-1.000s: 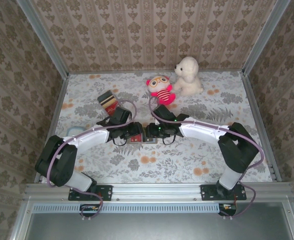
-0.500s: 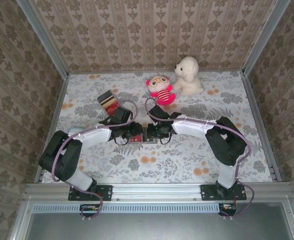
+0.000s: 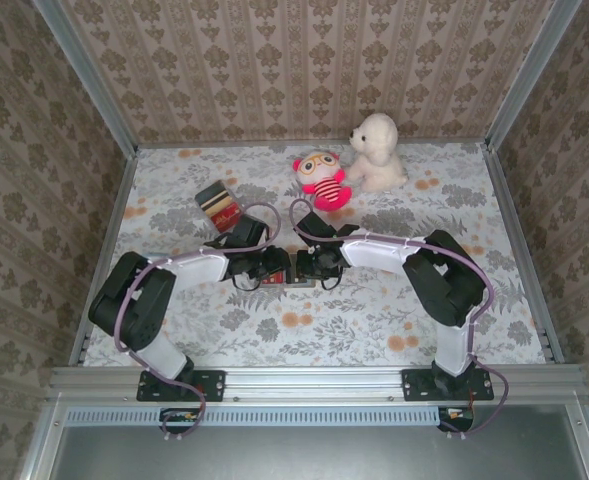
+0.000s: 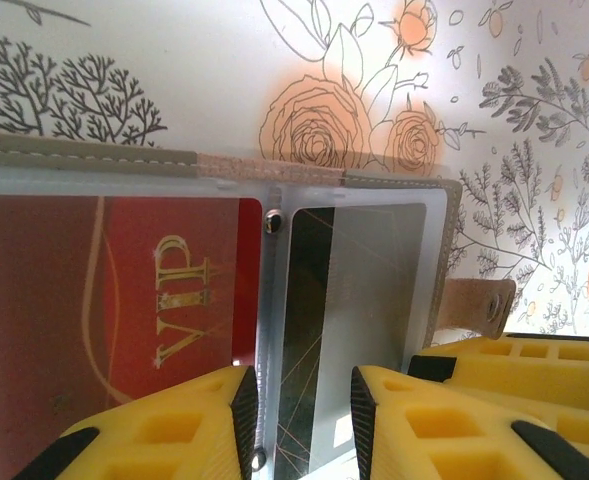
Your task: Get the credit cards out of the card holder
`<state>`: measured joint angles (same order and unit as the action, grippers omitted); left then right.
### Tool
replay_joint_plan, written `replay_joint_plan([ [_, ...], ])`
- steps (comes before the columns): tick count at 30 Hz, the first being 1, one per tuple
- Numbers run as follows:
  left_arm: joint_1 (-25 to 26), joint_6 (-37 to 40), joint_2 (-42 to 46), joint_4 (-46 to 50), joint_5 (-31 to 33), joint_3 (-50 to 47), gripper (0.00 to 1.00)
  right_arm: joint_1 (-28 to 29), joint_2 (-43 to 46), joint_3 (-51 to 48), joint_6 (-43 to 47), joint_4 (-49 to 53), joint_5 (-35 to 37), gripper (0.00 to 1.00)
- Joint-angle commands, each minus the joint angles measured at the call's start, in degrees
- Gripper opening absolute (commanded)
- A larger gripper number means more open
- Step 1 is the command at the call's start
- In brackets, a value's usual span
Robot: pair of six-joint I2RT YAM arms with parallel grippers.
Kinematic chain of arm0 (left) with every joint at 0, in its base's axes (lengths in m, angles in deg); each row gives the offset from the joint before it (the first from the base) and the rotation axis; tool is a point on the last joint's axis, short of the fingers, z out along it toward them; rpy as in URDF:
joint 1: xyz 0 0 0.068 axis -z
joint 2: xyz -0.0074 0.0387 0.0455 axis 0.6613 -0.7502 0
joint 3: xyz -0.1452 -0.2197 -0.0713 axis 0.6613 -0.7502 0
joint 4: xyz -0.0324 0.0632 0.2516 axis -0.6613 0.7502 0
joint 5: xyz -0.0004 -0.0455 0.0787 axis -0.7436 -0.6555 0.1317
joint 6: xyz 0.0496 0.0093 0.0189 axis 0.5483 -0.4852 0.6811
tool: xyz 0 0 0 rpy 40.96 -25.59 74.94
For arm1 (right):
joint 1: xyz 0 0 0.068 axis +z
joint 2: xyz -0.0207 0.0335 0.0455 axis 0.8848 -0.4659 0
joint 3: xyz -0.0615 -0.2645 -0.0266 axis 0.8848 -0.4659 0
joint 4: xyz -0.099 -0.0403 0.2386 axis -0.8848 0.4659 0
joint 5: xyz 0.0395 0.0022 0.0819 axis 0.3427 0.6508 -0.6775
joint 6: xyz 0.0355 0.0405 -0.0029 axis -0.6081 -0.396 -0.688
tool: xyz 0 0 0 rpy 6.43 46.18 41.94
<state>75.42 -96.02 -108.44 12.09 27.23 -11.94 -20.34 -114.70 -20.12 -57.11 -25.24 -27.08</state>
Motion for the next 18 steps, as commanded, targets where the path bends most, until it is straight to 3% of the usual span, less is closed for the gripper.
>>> replay_joint_plan([
  [1,-0.4,0.6,-1.1,-1.3,-1.3,1.2,0.33,-0.2,-1.5,0.9,-0.1,2.2,0.5,0.28],
  [18,-0.6,0.2,-3.6,-3.9,-1.7,-1.6,0.31,-0.6,-3.3,1.1,0.6,1.6,-2.9,0.27],
])
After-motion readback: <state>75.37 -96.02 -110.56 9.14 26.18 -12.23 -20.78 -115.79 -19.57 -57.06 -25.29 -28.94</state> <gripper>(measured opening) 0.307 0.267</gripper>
